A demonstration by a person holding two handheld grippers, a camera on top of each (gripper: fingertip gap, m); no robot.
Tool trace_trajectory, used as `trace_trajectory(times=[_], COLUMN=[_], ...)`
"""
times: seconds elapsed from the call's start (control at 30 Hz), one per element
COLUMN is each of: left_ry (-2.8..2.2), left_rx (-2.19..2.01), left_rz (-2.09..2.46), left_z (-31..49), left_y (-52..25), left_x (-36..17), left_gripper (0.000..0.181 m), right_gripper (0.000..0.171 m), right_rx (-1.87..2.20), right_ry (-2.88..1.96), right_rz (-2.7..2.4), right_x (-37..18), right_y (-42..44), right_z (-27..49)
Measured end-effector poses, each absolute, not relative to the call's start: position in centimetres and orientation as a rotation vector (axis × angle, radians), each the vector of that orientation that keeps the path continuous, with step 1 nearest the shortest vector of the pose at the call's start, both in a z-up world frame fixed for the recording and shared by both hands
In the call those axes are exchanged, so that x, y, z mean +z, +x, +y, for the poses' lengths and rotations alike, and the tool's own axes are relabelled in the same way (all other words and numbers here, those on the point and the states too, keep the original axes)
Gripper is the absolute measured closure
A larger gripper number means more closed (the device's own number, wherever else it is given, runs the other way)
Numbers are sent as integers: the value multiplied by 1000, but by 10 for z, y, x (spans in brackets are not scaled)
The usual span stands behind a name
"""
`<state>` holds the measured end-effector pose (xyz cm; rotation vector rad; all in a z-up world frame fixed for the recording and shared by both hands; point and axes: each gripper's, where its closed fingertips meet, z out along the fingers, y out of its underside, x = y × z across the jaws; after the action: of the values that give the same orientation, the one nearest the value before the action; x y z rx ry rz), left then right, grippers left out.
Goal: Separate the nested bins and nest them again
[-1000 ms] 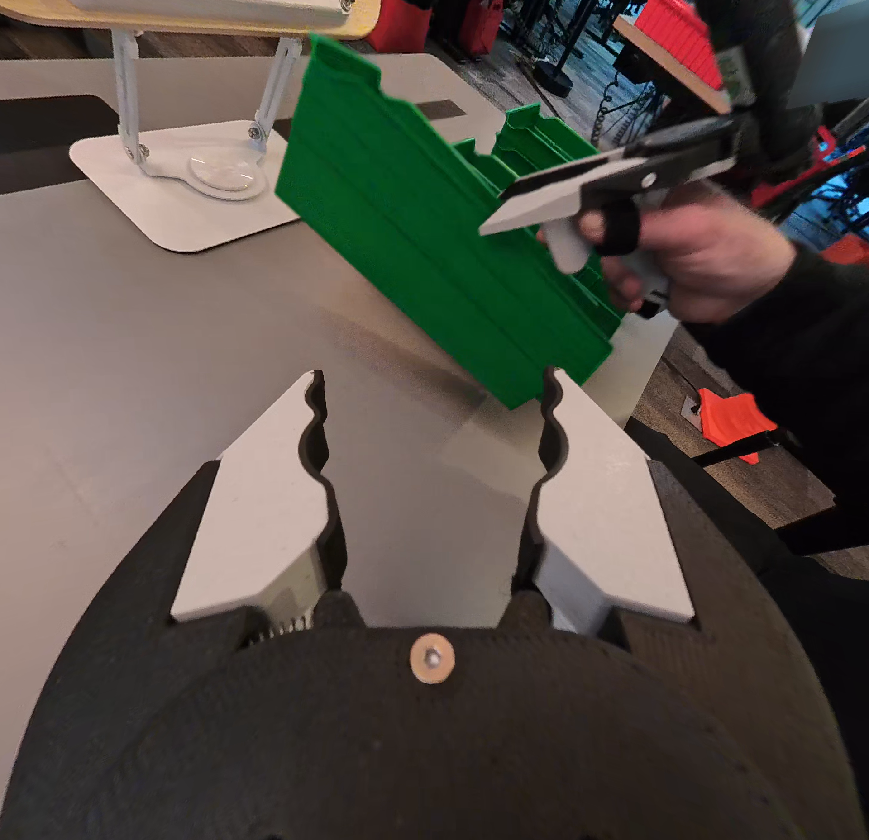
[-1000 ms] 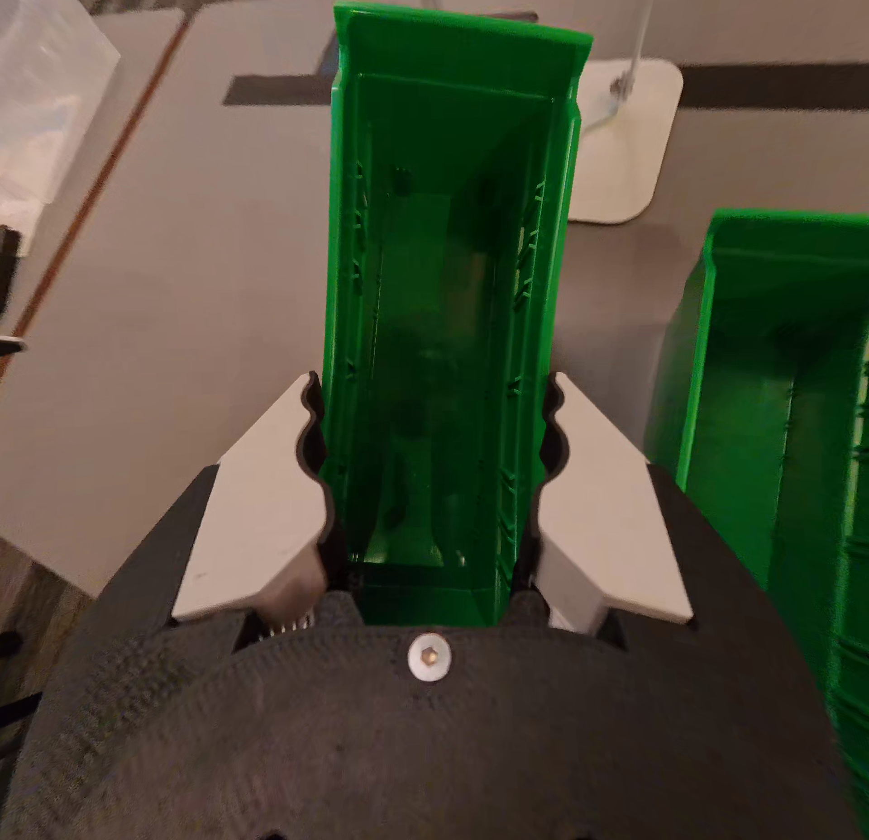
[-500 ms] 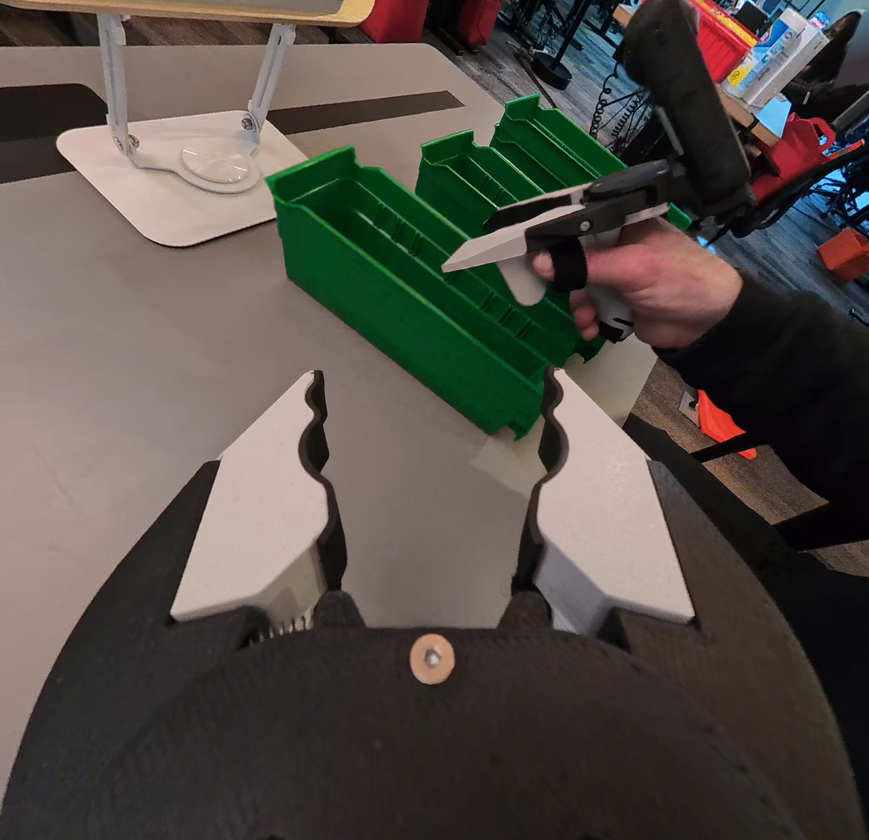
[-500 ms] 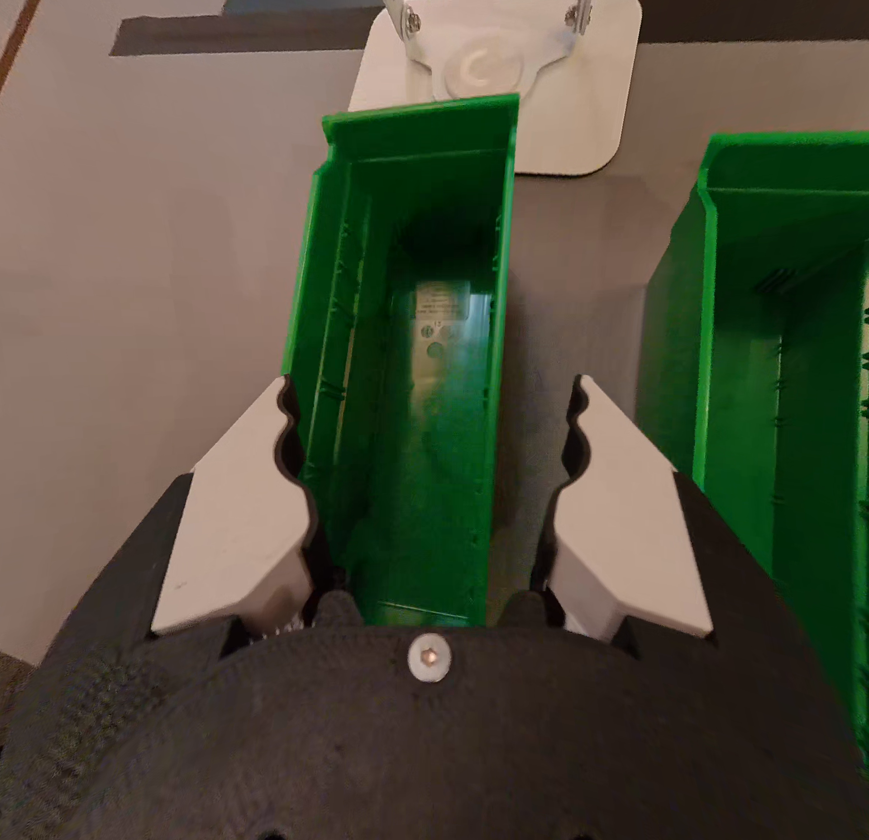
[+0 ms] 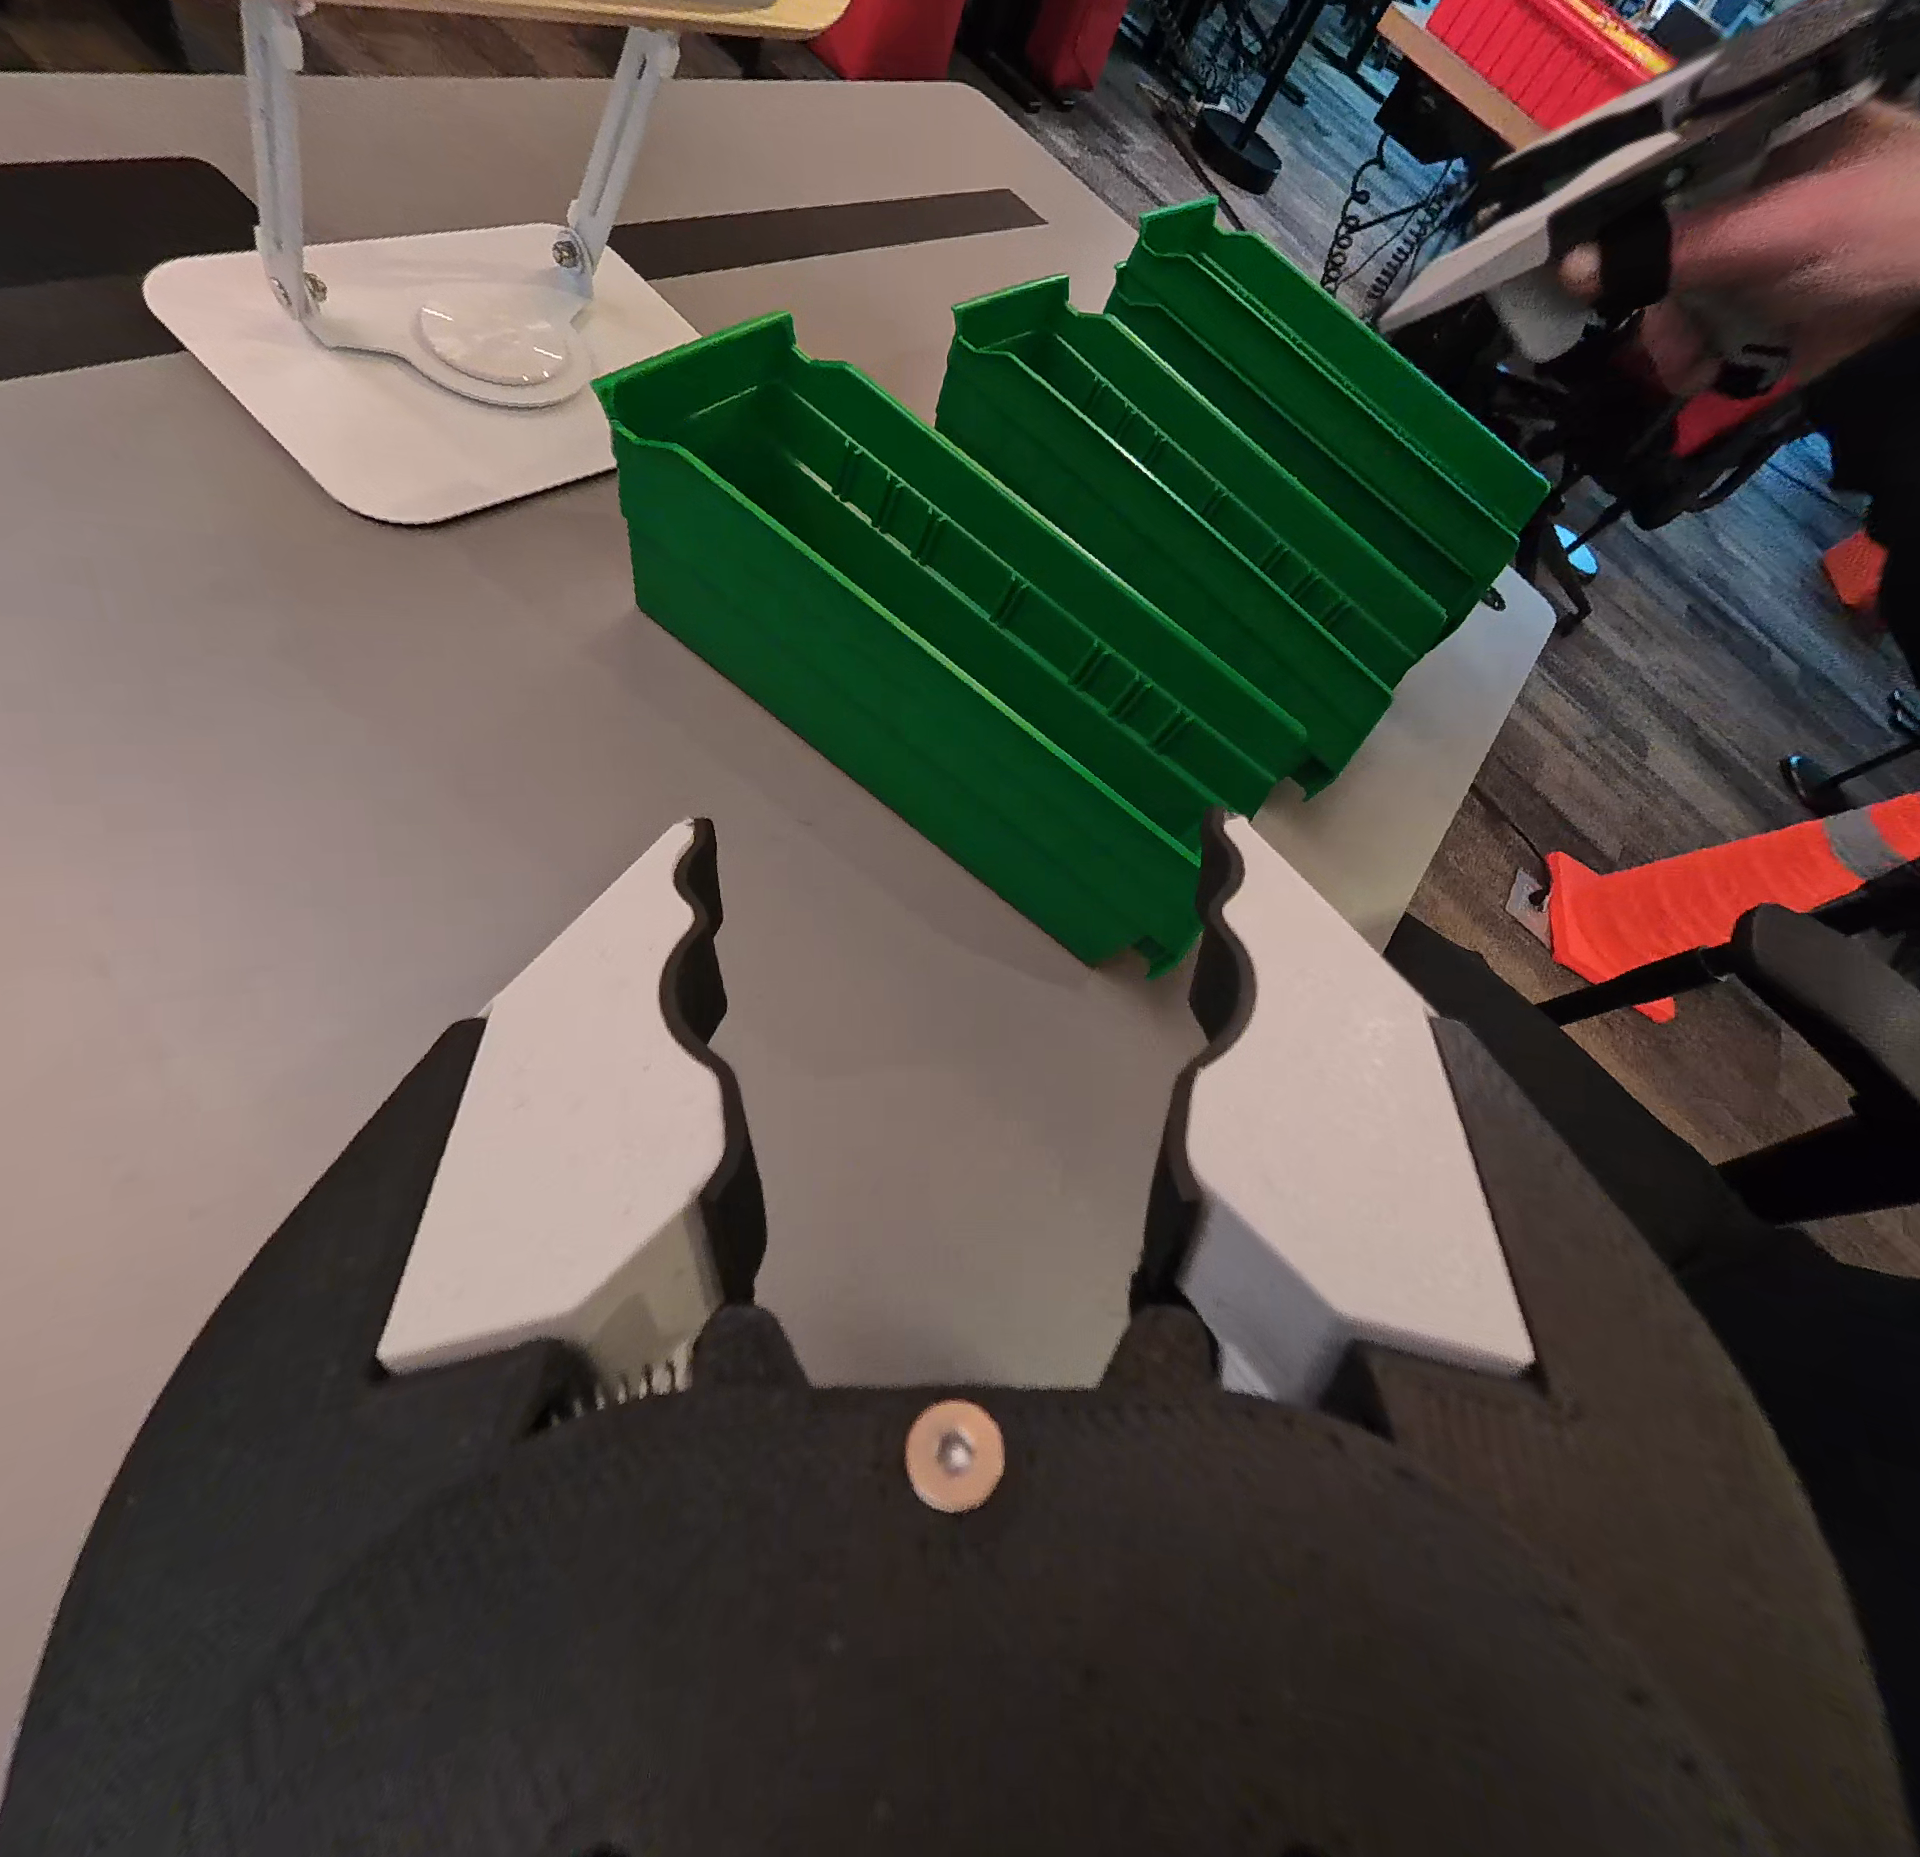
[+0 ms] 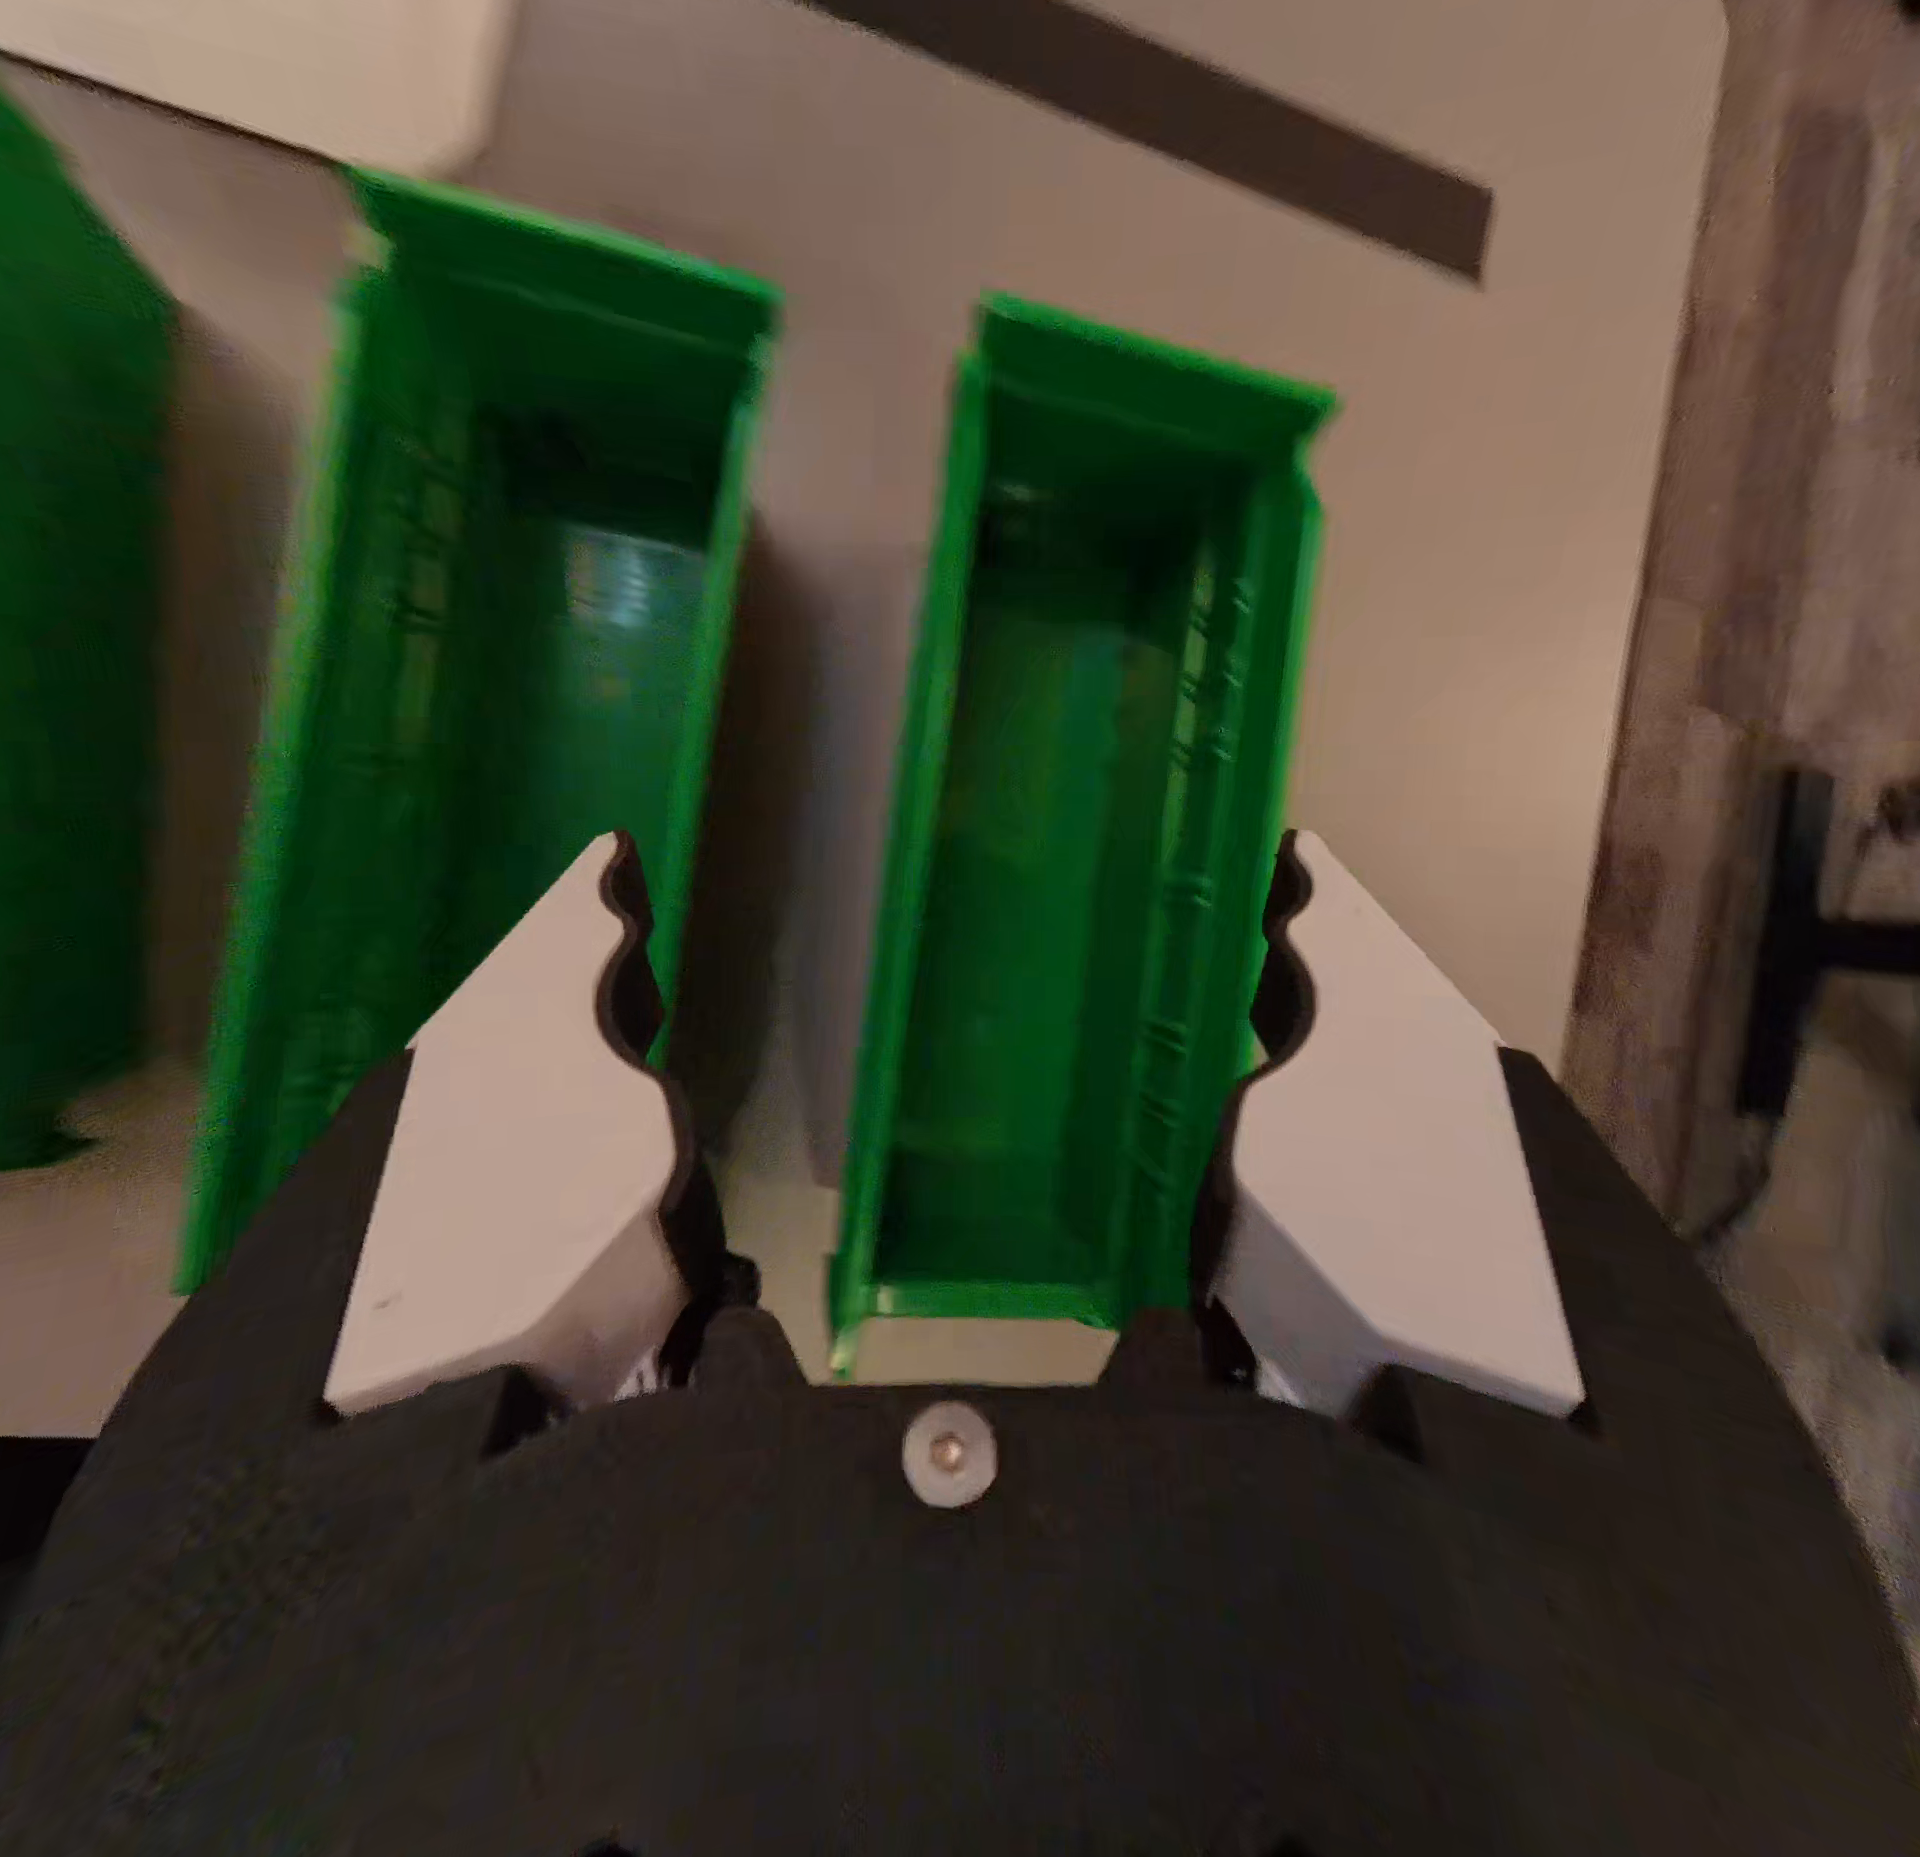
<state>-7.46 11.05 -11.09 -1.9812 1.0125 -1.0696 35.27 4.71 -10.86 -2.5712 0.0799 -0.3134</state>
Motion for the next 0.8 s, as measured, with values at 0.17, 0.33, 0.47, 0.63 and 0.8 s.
trace_trajectory(times=[0.17,0.33,0.47,0.63,0.8], left_ry=[-2005,-2028,-2039,-2050,-2056], left_rx=[-1058,-1045,-1038,-1040,-1043], left_rz=[1039,1053,1051,1039,1041], left_z=[106,105,106,109,109], left_y=[-67,-63,-65,-68,-68], left_x=[-121,-129,-133,-136,-139], left_gripper=[90,90,90,90,90], right_gripper=[48,48,57,73,80], right_rx=[-223,-127,-86,-93,-87], right_ry=[-2689,-2743,-2759,-2762,-2691], right_rz=[173,165,175,152,182], right_x=[-147,-170,-181,-177,-162], right_y=[400,400,401,400,401], right_z=[15,10,12,12,20])
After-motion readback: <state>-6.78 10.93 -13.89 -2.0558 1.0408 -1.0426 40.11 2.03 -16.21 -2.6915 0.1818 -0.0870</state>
